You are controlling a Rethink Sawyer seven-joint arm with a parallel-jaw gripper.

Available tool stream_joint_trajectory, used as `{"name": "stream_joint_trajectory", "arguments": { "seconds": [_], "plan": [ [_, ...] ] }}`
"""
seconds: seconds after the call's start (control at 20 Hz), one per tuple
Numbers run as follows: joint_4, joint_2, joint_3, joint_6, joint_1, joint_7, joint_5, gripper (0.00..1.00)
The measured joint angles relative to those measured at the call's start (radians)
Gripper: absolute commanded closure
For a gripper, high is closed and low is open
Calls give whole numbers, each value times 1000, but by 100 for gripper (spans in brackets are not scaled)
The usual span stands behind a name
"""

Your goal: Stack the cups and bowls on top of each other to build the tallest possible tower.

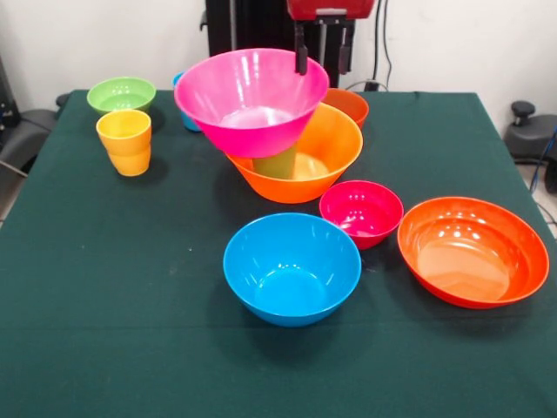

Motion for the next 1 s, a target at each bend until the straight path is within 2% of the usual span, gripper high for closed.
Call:
{"name": "stream_joint_trajectory", "arguments": {
  "seconds": [1.0],
  "plan": [
    [-16,-21,-9,0,1,0,0,0]
  ]
}}
